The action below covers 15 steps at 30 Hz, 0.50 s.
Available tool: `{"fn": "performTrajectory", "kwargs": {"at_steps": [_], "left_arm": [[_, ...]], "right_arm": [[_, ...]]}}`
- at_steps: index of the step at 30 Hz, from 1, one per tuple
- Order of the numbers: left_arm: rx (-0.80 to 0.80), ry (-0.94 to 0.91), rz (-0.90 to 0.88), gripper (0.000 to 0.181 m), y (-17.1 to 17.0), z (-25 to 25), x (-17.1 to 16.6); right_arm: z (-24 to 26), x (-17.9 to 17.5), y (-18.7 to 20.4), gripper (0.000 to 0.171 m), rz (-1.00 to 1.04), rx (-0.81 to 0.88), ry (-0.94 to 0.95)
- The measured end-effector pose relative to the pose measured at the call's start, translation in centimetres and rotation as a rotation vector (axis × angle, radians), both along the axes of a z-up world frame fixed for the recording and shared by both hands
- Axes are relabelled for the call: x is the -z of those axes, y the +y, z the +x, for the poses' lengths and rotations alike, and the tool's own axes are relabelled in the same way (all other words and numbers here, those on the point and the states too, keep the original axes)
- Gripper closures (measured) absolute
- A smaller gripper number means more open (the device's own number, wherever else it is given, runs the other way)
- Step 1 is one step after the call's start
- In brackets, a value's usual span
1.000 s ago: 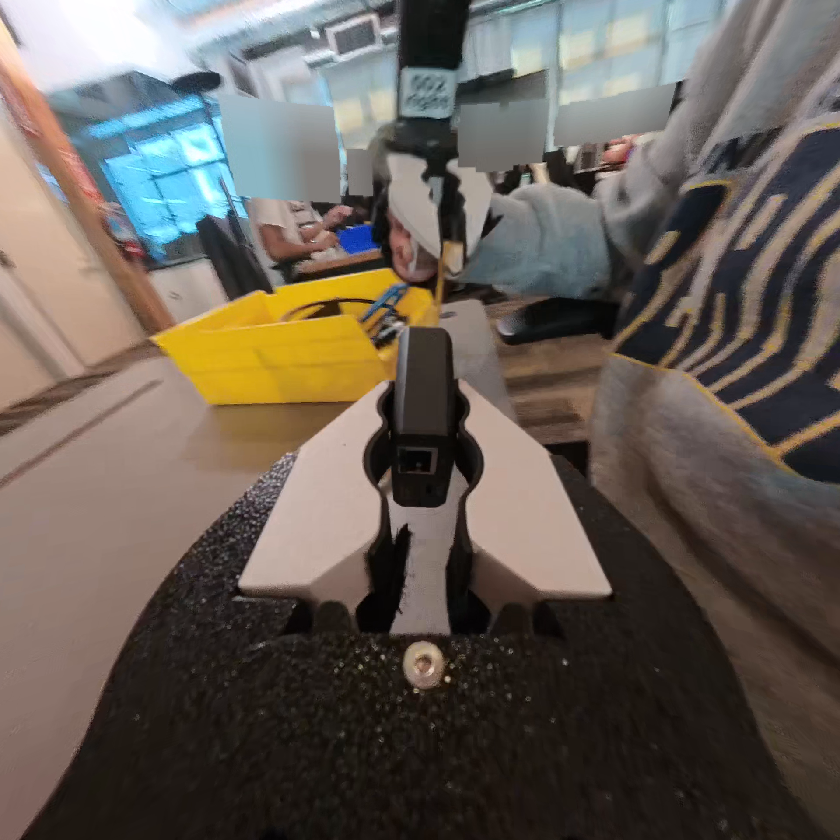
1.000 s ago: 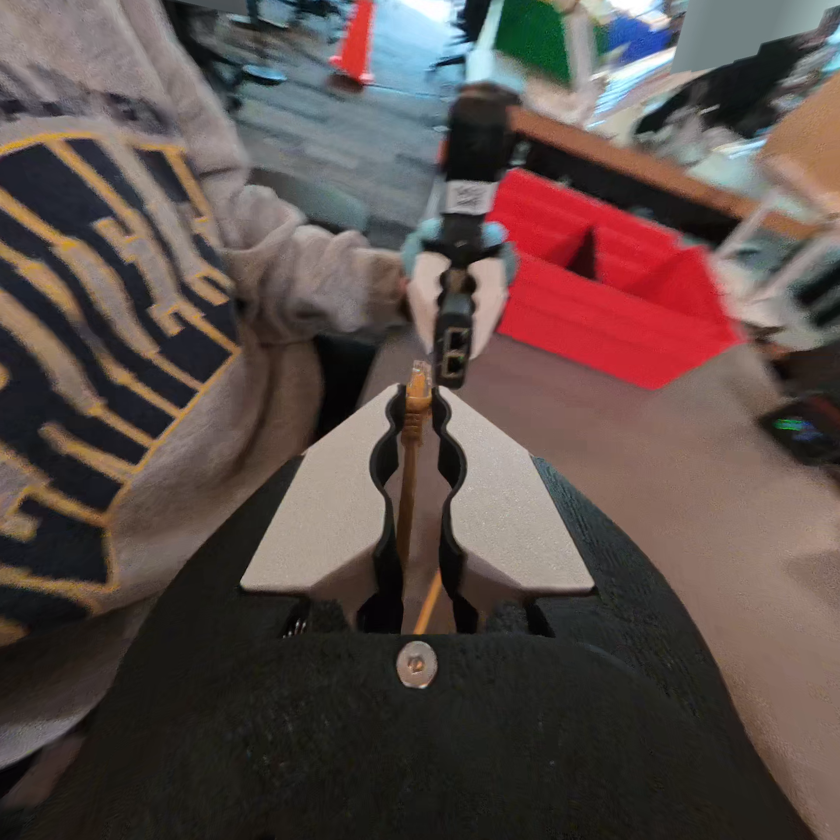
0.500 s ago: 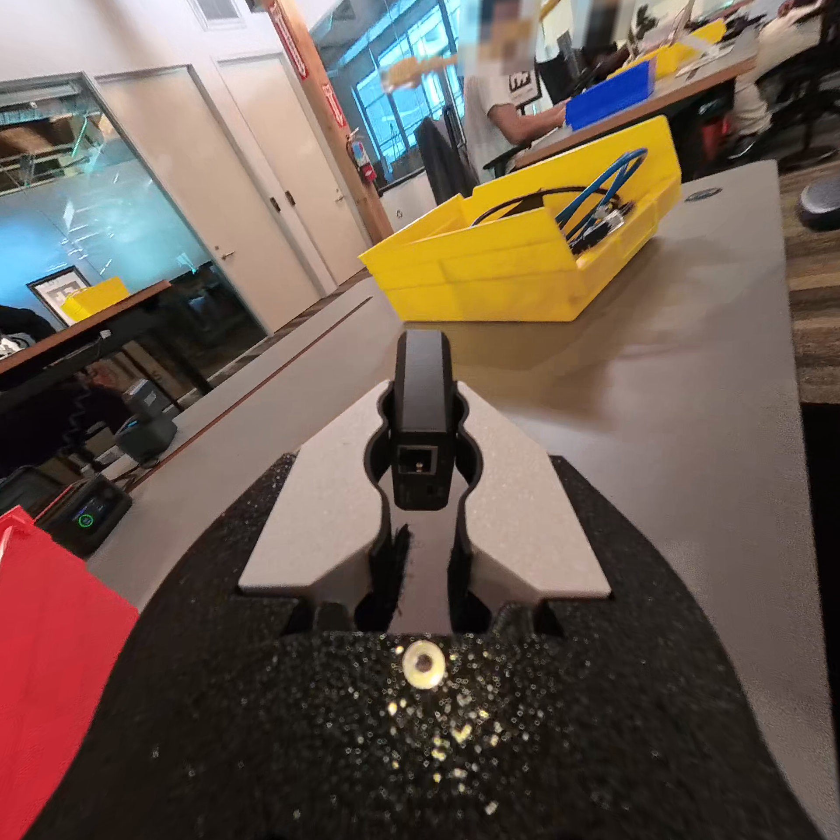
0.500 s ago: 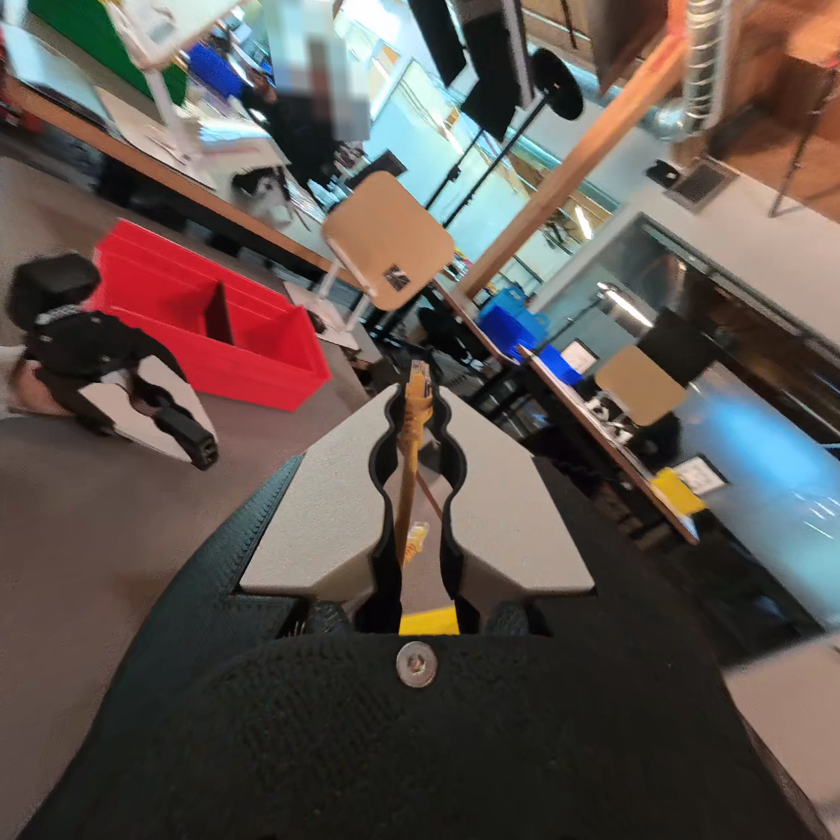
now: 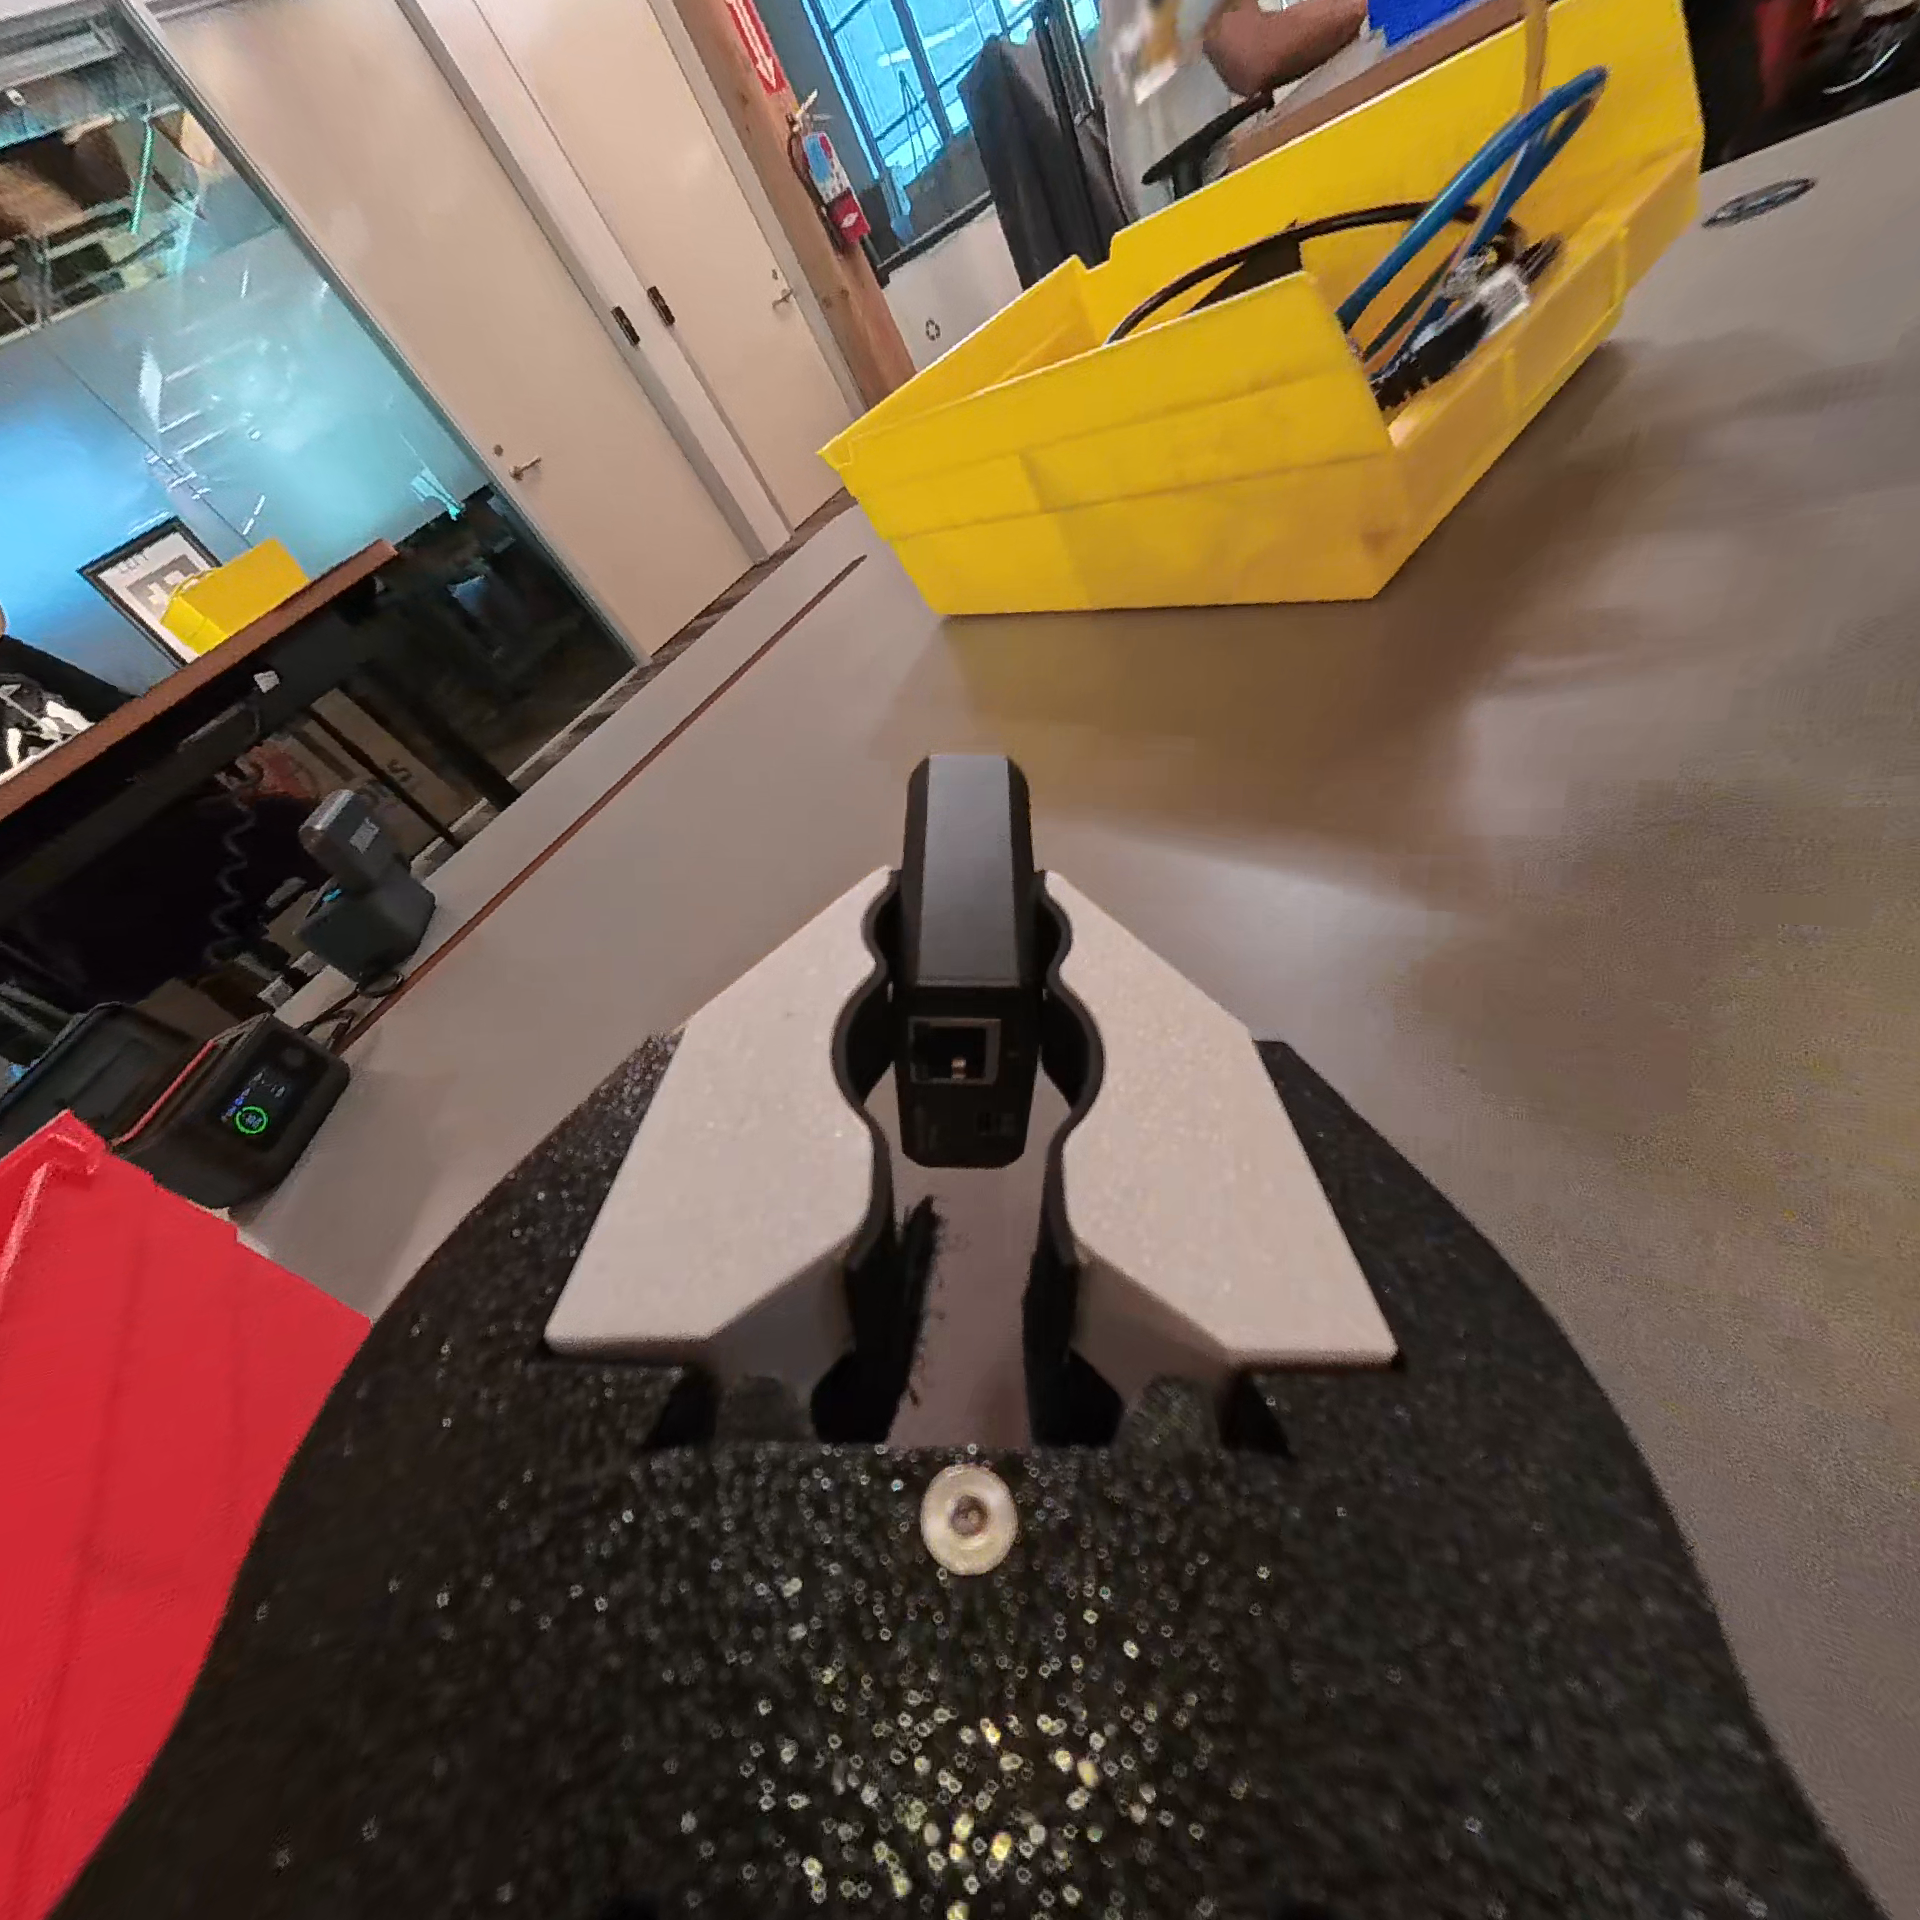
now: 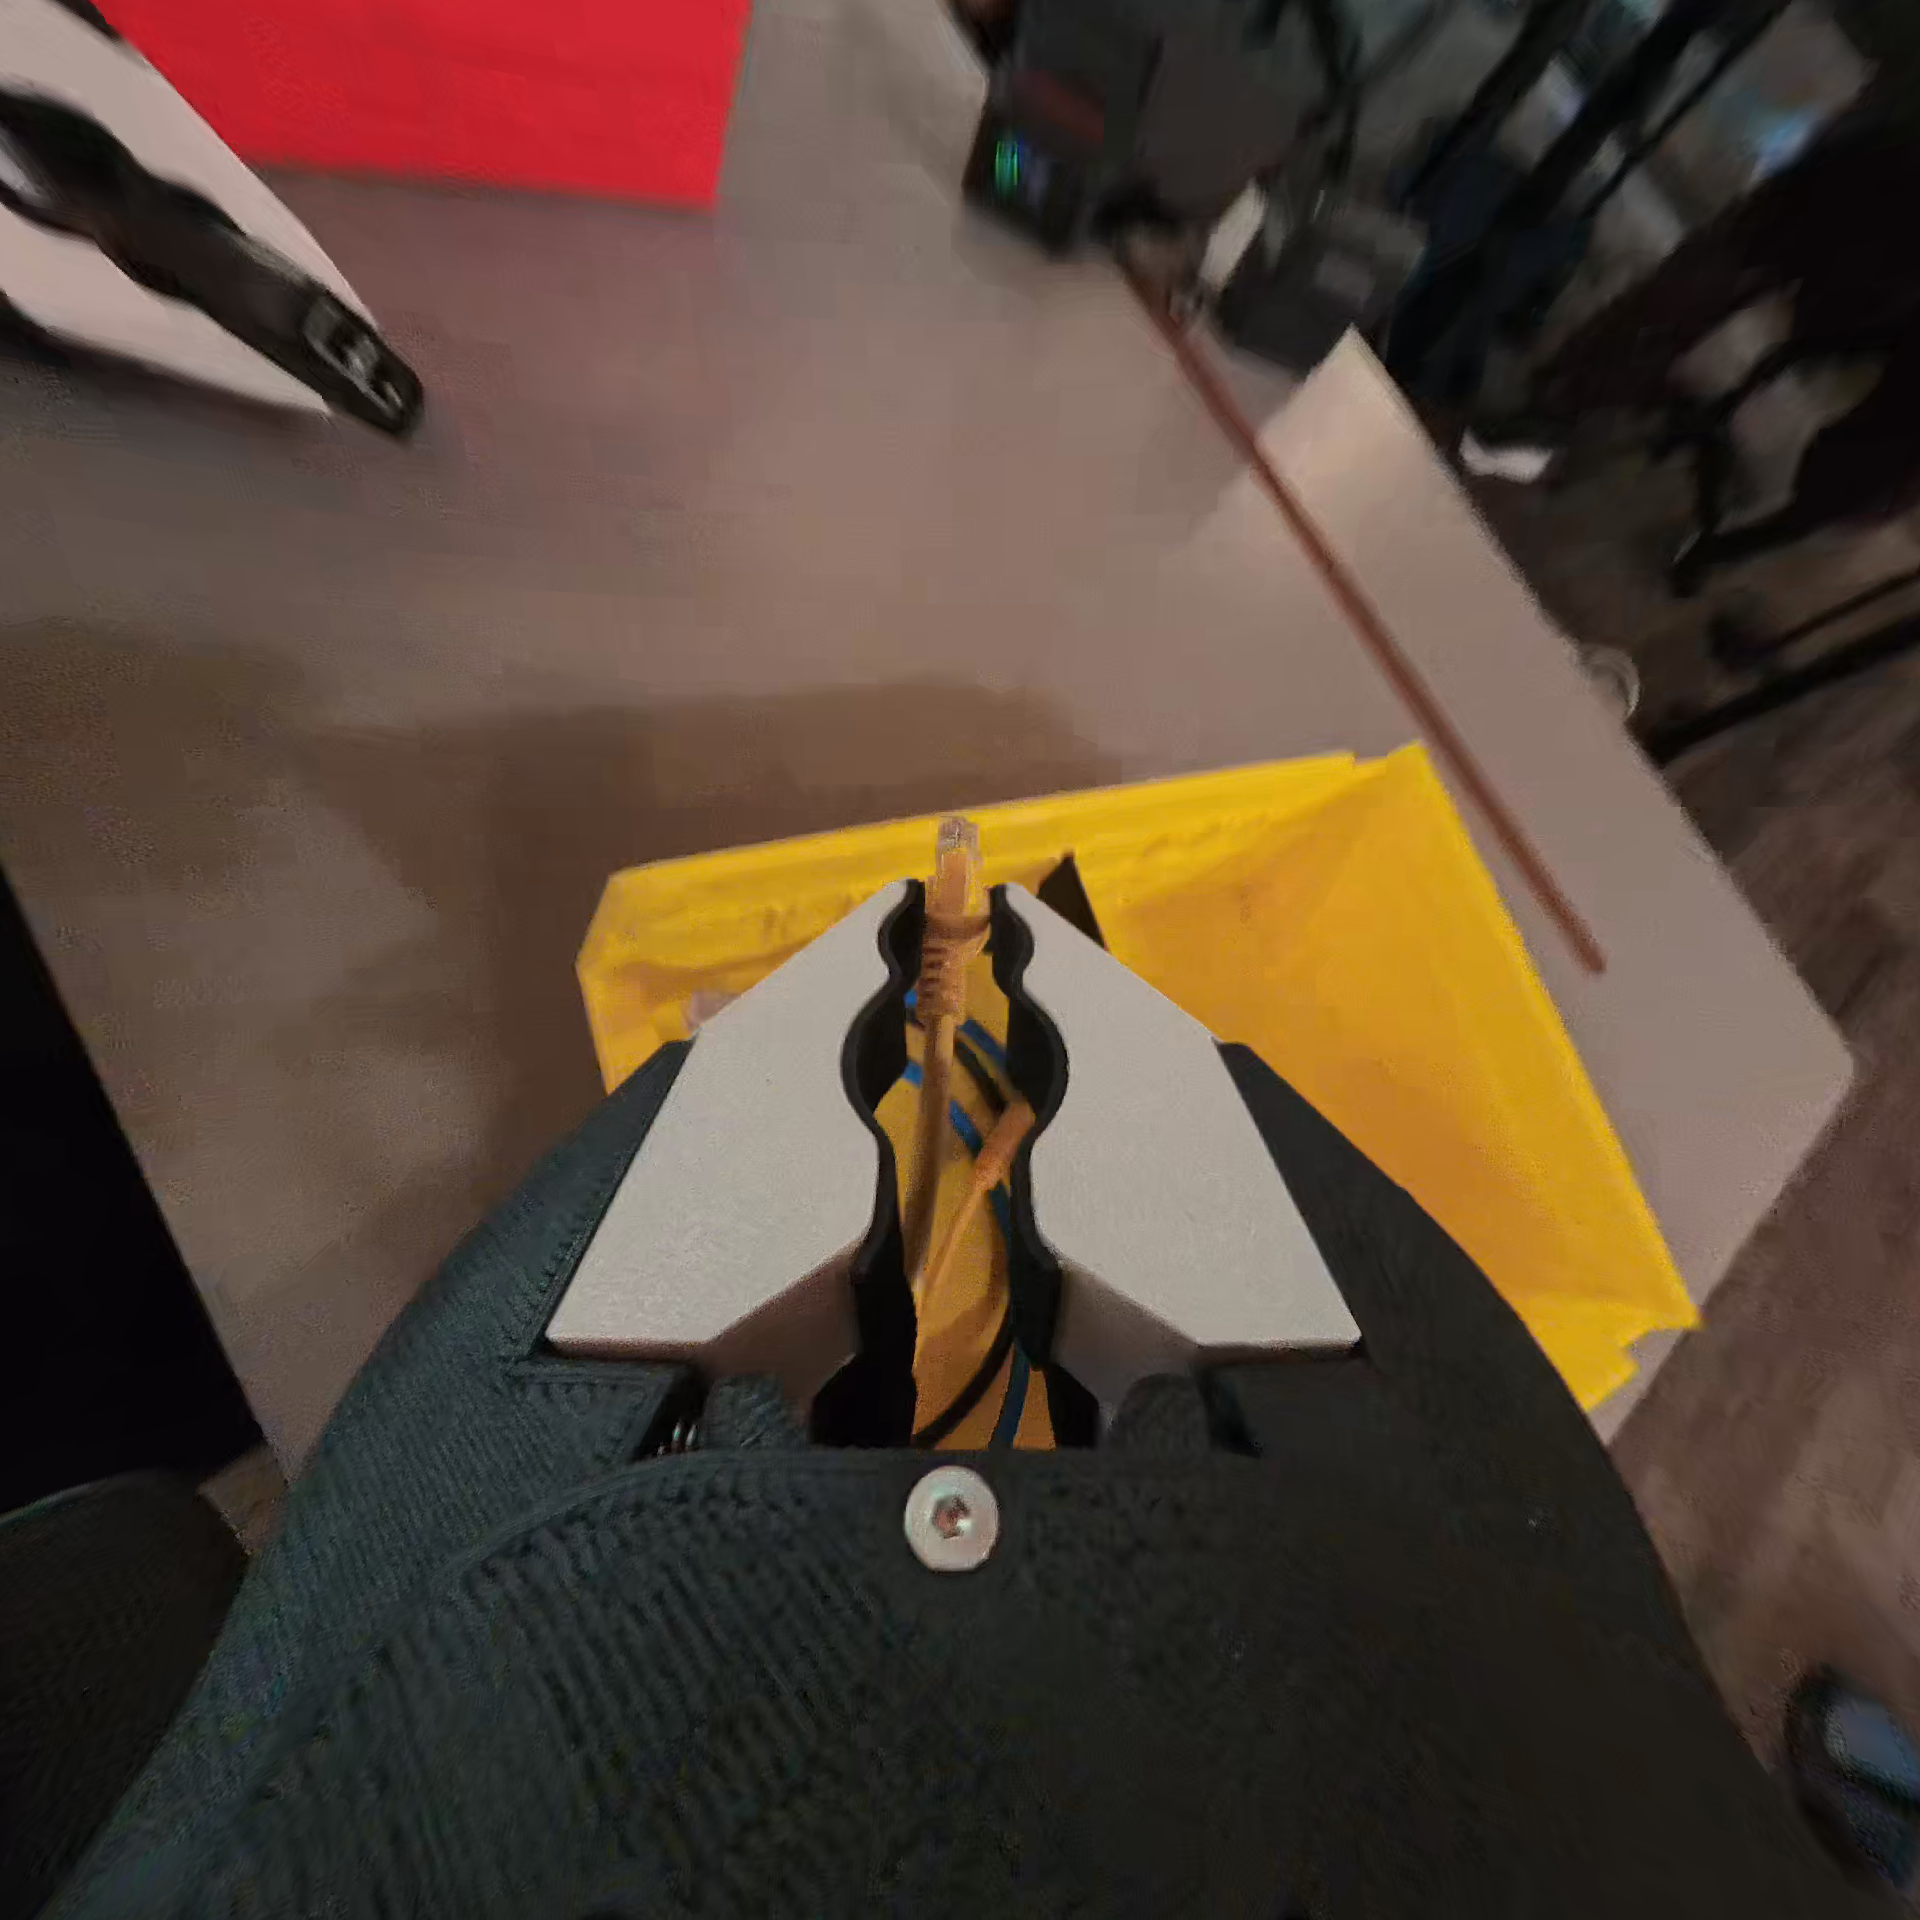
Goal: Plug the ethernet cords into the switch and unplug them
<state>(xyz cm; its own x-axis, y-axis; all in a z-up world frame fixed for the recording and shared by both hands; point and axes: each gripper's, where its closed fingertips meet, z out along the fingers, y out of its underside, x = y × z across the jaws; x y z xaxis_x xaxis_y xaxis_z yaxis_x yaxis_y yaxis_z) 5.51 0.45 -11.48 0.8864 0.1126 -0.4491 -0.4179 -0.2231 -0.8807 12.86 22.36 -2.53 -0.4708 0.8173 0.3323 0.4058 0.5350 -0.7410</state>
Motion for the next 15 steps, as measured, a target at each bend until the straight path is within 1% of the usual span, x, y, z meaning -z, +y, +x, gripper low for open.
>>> {"fn": "performTrajectory", "kwargs": {"at_steps": [1, 5, 8, 11, 15], "left_arm": [[-0.001, -0.002, -0.001, 0.161, 0.0, 0.0, 0.0], [-0.011, -0.006, -0.002, 0.161, 0.0, -0.2, 0.1], [-0.012, -0.002, -0.014, 0.161, 0.0, -0.2, 0.2], [-0.010, 0.005, -0.032, 0.161, 0.1, -0.1, 0.5], [-0.002, 0.014, -0.052, 0.161, 0.2, 0.0, 0.8]], "right_arm": [[-0.3, 1.3, 0.4, 0.161, 0.019, 0.023, -0.051], [0.0, 6.3, 2.5, 0.161, 0.170, 0.118, -0.280], [0.2, 8.7, 2.9, 0.160, 0.258, 0.143, -0.382], [-0.1, 9.8, 3.1, 0.160, 0.344, 0.166, -0.432], [-0.2, 10.5, 2.5, 0.158, 0.372, 0.154, -0.459]]}}
